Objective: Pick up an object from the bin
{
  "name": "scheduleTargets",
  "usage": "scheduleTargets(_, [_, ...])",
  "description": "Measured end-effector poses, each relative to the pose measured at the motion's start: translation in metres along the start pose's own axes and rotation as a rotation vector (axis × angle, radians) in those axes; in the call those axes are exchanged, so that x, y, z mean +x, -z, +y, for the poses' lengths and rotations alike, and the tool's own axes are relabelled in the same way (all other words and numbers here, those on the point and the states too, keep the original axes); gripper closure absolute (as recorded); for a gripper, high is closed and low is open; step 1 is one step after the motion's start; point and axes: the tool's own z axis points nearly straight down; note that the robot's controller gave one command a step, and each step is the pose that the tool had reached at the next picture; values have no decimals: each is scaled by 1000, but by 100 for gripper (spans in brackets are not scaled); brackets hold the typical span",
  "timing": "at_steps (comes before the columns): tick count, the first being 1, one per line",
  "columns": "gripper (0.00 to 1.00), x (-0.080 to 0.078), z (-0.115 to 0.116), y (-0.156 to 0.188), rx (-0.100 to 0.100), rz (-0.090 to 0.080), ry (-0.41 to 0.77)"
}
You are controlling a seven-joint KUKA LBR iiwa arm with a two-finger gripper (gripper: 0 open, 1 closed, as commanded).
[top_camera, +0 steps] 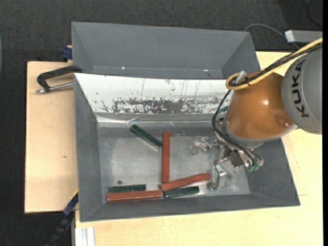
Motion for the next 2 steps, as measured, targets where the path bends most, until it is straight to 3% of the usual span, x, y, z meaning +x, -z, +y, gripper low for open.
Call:
scheduleTargets(1, [0, 0, 1, -25, 0, 2, 162])
scheduleTargets(2, [0, -5, 16, -73, 0, 2, 301])
